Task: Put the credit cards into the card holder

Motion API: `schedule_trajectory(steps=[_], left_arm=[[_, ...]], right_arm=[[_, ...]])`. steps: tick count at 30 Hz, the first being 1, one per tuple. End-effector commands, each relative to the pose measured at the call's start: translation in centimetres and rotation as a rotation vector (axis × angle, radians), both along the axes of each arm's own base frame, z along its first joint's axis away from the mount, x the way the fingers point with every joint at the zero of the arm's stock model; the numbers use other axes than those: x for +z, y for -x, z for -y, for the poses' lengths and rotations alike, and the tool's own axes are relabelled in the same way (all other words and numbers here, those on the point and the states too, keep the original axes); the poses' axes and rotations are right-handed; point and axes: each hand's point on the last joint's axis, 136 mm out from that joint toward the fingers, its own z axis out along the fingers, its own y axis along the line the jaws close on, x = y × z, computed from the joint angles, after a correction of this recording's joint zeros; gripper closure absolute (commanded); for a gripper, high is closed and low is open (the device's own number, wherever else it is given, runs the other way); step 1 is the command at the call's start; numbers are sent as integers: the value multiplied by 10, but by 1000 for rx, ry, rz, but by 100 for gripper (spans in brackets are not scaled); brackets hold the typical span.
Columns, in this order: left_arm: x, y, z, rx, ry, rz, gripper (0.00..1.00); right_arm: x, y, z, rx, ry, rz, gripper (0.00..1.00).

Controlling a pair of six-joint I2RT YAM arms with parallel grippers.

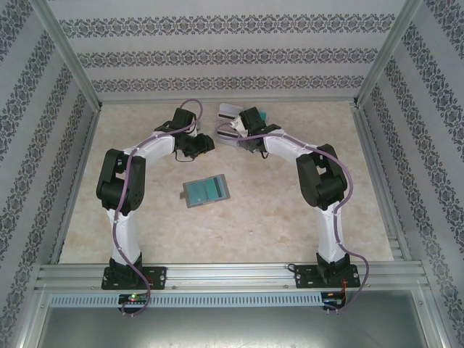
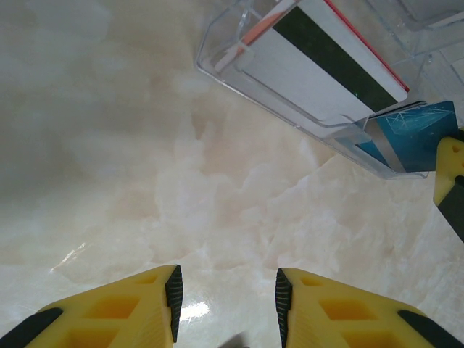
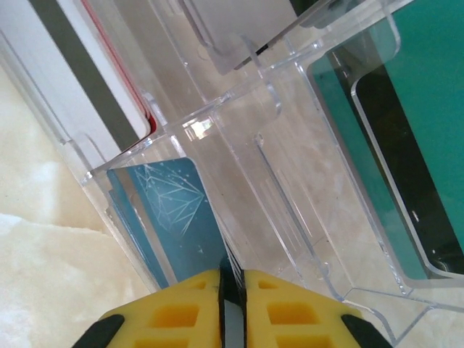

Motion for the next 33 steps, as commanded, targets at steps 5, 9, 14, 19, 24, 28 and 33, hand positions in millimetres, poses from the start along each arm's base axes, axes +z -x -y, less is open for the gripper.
schedule_trajectory(steps=[5, 9, 14, 19, 24, 28, 33], left_arm=[[21, -4, 2, -5, 25, 46, 59], [21, -4, 2, -4, 24, 48, 59], [20, -3, 2, -1, 24, 44, 59], [19, -3, 3, -2, 27, 42, 59], [20, -3, 4, -4, 29, 43, 59], [21, -3, 4, -6, 29, 44, 59], [23, -2, 5, -9, 31, 46, 59]], right_arm=[[13, 5, 3, 2, -65, -28, 95], [18, 6, 0, 10, -125, -43, 100], [23, 9, -1, 18, -205, -75, 100], [29, 8, 1, 11, -300, -126, 100], [36, 7, 1, 16, -401, -161, 100], [43, 9, -1, 32, -487, -193, 100], [51, 7, 2, 45, -542, -194, 100]])
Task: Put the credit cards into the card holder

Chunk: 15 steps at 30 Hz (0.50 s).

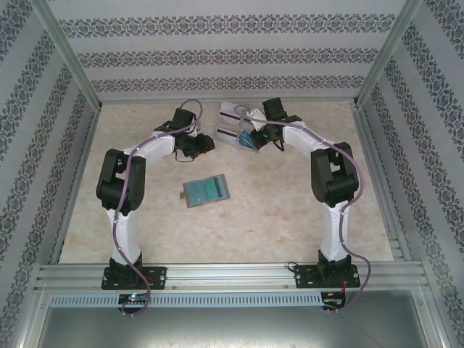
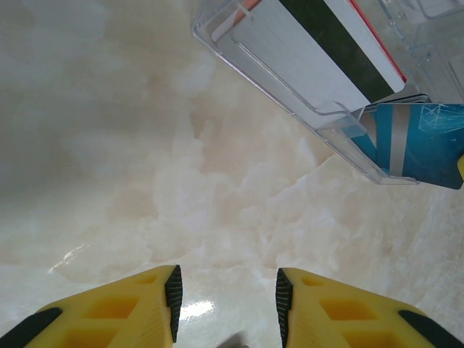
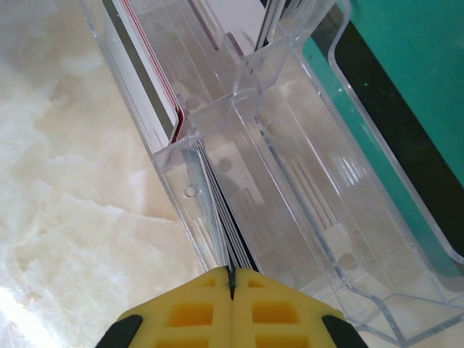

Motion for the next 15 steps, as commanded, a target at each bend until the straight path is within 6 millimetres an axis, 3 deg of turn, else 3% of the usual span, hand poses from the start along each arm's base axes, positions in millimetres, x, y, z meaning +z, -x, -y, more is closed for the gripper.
schedule_trajectory(steps=[1, 9, 15], left_arm=[[22, -3, 5, -7, 28, 45, 59], [33, -10, 20, -42, 102, 79, 58], [51, -40, 39, -48, 210, 136, 57]], right_arm=[[39, -2, -4, 6, -95, 31, 100], [44, -4, -3, 22, -137, 29, 100], [37, -1, -4, 47, -143, 30, 100]])
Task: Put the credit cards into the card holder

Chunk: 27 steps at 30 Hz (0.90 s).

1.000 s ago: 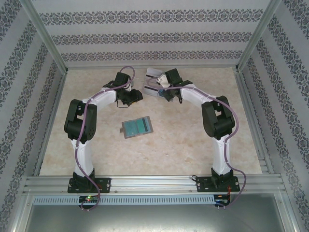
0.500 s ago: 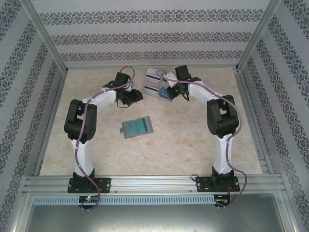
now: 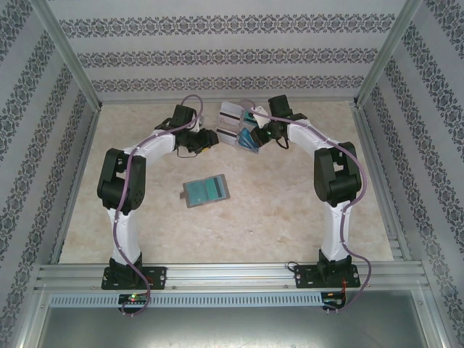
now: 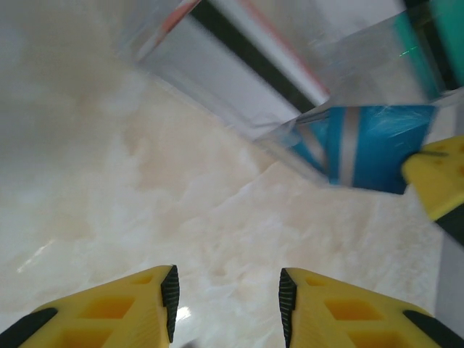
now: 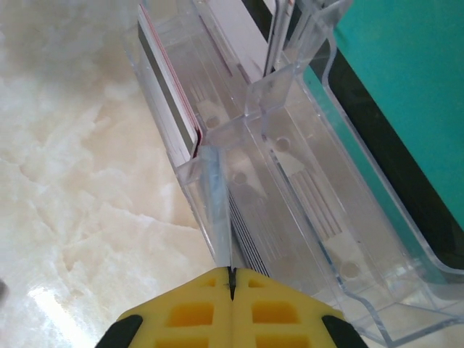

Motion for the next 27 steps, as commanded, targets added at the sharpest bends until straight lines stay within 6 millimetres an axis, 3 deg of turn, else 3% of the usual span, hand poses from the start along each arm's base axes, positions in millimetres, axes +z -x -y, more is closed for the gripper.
schedule_trajectory(steps=[1, 6, 11, 17, 22, 27], left_arm=[[27, -26, 21, -8, 96, 74, 57], [39, -31, 36, -37, 93, 91, 57], [42, -29, 36, -36, 93, 91, 57], [52, -24, 38, -33, 138, 110, 56], [71, -18, 52, -75, 283, 141, 55], [71, -7, 30, -38, 326, 139, 55]], right_arm=[[27, -2, -1, 17, -44, 68, 100], [37, -3, -2, 24, -56, 93, 100], [60, -1, -3, 24, -120, 112, 100], [87, 13, -5, 4, -262, 79, 100], [107, 28, -12, -32, -478, -8, 100], [117, 45, -16, -79, -623, -134, 100]])
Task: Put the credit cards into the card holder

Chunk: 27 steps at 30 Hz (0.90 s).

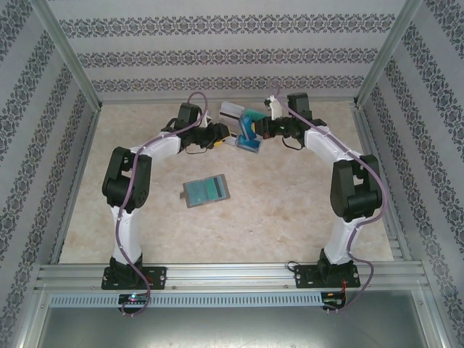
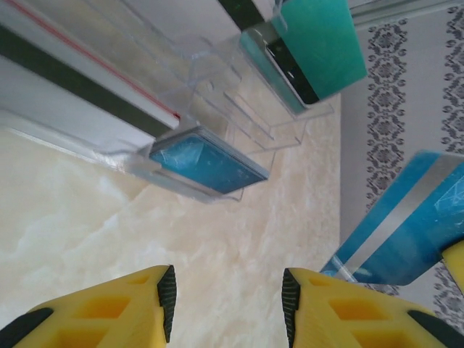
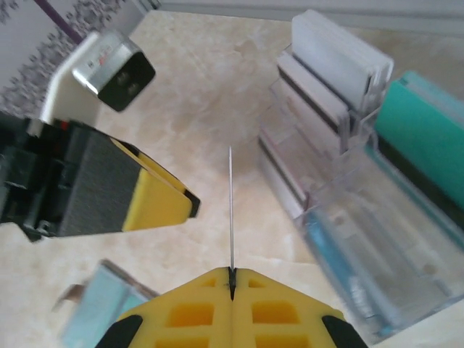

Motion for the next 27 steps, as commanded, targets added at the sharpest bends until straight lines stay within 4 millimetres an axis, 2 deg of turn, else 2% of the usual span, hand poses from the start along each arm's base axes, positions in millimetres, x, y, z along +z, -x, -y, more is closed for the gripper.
schedule_trajectory(steps=[1, 3, 6, 12, 16, 19, 21, 24, 27], left_arm=[[46, 1, -19, 27, 83, 94, 55], [40, 11, -33, 46, 71, 72, 55], [27, 37, -54, 68, 10, 37, 55], [-3, 113, -105, 120, -303, -83, 55], [-24, 163, -128, 134, -408, -190, 55], [-44, 188, -136, 146, -428, -255, 55], [-53, 198, -141, 169, -434, -273, 55], [-65, 208, -152, 205, -478, -310, 51], [-78, 216, -159, 212, -518, -353, 51]], right_arm=[[29, 17, -11, 10, -190, -89, 100], [25, 30, -15, 8, -250, -172, 100], [14, 57, -25, 12, -285, -280, 100], [-34, 123, -78, 103, -309, -474, 100], [-66, 150, -108, 165, -273, -514, 100], [-79, 152, -117, 178, -241, -493, 100], [-82, 149, -121, 188, -243, -489, 100], [-92, 144, -126, 193, -222, -493, 100], [-102, 142, -129, 198, -208, -504, 100]])
